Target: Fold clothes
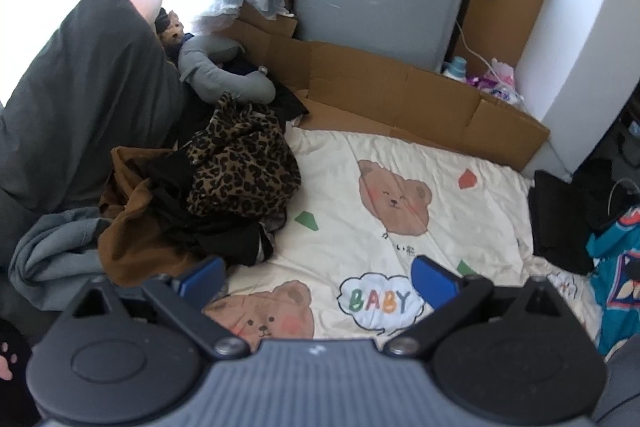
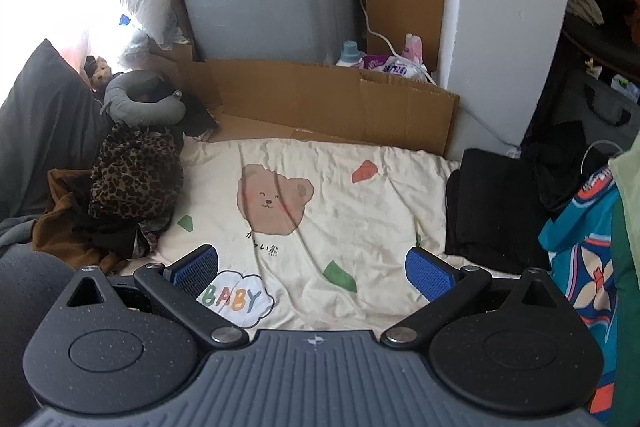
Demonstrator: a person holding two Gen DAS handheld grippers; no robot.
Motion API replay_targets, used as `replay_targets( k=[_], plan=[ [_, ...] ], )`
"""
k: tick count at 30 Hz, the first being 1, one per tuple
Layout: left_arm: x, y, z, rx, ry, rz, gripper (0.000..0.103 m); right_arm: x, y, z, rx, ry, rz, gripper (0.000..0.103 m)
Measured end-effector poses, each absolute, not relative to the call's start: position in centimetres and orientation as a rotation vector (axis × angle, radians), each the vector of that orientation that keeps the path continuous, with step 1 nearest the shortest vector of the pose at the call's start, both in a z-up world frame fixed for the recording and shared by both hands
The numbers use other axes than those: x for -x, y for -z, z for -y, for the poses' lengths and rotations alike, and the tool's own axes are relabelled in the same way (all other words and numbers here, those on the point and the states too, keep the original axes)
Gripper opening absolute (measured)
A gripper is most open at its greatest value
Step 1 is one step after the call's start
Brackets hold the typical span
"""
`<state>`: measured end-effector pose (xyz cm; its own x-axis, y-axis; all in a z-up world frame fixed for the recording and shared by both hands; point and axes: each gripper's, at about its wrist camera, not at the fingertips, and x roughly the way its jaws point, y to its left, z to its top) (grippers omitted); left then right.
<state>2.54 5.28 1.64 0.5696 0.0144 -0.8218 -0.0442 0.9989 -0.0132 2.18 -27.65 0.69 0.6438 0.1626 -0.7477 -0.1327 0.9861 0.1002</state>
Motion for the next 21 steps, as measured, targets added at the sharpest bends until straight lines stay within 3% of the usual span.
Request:
replay_targets(
  k=[21],
  plan=[
    [-8.9,2.0,-10.9,0.15,-0.063,-0.988,0.1,-8.3,-0.7,25.2,-0.126,-0.224,-0.774,0.103]
  ],
)
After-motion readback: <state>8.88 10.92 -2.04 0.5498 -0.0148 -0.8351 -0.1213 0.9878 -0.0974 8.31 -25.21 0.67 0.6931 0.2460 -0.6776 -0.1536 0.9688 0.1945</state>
